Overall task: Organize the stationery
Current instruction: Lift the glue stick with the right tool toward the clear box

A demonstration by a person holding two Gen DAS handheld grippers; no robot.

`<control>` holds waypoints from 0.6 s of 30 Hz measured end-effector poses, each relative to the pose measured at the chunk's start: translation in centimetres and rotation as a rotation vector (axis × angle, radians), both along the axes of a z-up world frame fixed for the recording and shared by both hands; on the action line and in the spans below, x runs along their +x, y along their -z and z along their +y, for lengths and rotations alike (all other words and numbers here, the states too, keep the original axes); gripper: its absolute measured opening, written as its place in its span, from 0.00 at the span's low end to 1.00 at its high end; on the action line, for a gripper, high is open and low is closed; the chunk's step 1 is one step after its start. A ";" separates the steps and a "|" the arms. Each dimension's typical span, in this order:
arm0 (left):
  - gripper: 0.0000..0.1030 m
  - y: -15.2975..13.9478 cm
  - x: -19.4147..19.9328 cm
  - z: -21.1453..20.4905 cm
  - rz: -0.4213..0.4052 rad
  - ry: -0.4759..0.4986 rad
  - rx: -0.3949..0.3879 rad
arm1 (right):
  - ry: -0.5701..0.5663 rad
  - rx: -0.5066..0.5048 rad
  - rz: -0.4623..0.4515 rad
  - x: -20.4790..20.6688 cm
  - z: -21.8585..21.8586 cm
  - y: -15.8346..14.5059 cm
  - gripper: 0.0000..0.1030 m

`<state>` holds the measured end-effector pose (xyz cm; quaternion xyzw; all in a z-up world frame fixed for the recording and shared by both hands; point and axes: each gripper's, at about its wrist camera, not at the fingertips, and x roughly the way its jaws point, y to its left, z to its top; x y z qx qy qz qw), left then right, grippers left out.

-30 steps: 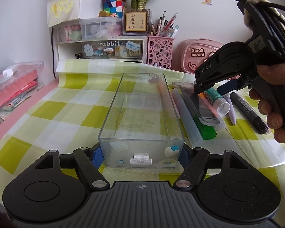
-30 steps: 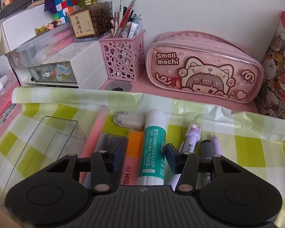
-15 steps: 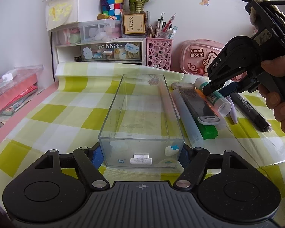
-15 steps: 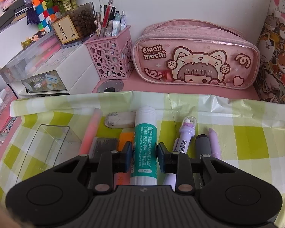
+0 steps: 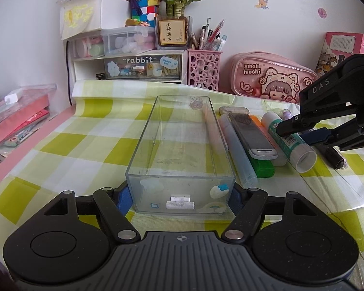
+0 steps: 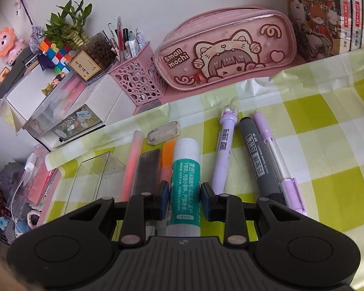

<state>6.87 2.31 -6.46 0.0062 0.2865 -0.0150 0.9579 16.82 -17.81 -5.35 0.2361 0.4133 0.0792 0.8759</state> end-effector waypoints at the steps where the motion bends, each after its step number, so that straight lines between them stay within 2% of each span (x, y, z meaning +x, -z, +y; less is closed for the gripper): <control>1: 0.70 0.0 0.0 0.0 0.000 0.000 0.000 | 0.003 0.008 -0.003 -0.4 -0.1 0.1 0.20; 11: 0.70 0.0 0.0 0.0 0.000 0.000 0.000 | 0.023 0.186 -0.002 -2.0 -0.7 -0.4 0.19; 18: 0.70 0.0 0.0 0.0 -0.003 0.005 0.000 | 0.054 0.363 0.018 -2.3 -1.0 0.5 0.19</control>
